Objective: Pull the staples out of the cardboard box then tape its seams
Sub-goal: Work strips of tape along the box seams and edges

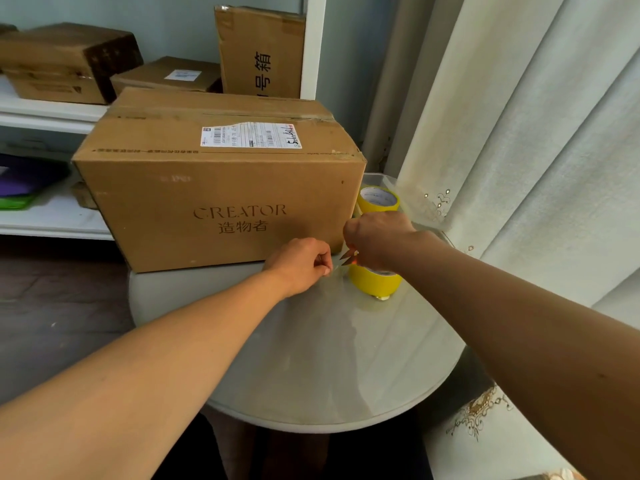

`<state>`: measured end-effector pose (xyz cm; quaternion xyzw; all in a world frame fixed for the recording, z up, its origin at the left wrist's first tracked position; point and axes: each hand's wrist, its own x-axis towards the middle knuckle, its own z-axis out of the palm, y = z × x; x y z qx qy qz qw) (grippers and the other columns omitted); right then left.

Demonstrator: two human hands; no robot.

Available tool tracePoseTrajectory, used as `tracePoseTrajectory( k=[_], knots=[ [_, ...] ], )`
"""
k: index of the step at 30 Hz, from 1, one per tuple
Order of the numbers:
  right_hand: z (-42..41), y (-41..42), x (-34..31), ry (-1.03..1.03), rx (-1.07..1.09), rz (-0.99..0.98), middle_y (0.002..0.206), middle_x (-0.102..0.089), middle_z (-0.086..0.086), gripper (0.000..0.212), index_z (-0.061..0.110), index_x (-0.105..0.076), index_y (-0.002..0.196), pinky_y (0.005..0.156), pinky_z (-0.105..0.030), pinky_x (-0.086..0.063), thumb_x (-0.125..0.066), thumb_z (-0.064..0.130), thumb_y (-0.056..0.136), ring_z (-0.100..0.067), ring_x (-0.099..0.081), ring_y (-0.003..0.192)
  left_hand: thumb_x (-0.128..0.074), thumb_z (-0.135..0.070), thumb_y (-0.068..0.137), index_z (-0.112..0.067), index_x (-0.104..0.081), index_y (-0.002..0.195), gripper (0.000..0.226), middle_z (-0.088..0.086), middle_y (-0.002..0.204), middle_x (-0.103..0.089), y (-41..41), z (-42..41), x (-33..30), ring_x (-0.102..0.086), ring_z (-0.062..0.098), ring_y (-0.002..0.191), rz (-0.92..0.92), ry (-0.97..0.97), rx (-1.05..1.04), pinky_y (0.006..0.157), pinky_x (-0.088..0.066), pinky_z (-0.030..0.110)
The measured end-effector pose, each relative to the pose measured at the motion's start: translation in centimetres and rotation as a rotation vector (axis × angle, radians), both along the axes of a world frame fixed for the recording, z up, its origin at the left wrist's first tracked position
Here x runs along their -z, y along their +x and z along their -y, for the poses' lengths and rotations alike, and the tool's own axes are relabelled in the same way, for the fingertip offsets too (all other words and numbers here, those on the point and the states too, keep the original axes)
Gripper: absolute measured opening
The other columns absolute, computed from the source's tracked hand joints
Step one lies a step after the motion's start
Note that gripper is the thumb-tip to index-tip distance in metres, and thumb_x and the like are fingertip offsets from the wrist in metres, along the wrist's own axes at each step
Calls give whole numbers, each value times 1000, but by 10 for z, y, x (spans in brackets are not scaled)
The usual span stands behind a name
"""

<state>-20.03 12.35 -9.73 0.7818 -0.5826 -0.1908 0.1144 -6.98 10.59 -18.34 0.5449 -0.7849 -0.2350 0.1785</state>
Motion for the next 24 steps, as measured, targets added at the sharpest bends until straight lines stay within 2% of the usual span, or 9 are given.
tracePoseTrajectory(
  k=[4, 7, 13, 16, 19, 24],
  knots=[
    [-2, 11, -2, 9, -42, -74, 123, -56, -6, 38, 14, -45, 129, 71, -29, -37, -57, 23, 95, -25, -55, 114, -60, -17, 87, -26, -60, 74, 16, -7, 84, -66, 0, 0, 1, -62, 16, 85, -14, -2, -2, 80, -52, 35],
    [-3, 18, -3, 30, -44, -108, 122, -56, -7, 37, 12, -44, 129, 71, -29, -36, -56, 21, 95, -25, -55, 106, -60, -16, 86, -26, -60, 74, 15, -6, 84, -66, 1, 0, 1, -62, 17, 86, -21, 1, -11, 81, -52, 37],
    [-6, 25, -1, 48, -44, -116, 134, -52, -5, 36, 13, -44, 133, 76, -30, -34, -47, 18, 98, -24, -50, 124, -60, -16, 87, -27, -58, 74, 16, -8, 81, -63, 0, -1, -1, -62, 18, 87, -18, -1, 1, 81, -51, 34],
    [-6, 31, -2, 61, -38, -120, 134, -52, -6, 34, 13, -46, 133, 77, -30, -34, -44, 18, 99, -26, -50, 125, -59, -19, 88, -26, -59, 79, 12, -5, 89, -66, 2, -3, -2, -61, 18, 92, 1, -3, 2, 76, -46, 28],
    [-7, 34, -3, 82, -28, -130, 134, -52, -6, 34, 14, -47, 133, 79, -30, -35, -45, 19, 99, -26, -49, 125, -58, -21, 90, -22, -61, 87, 5, -1, 99, -67, 1, -5, -5, -60, 21, 95, 44, -39, 0, 76, -45, 29],
    [-7, 36, -2, 91, -35, -131, 135, -52, -5, 34, 14, -48, 133, 80, -30, -35, -44, 19, 100, -25, -49, 125, -55, -24, 92, -17, -63, 96, 11, 4, 104, -67, 1, -8, -7, -60, 26, 96, 96, -85, 2, 74, -45, 31]
  ],
)
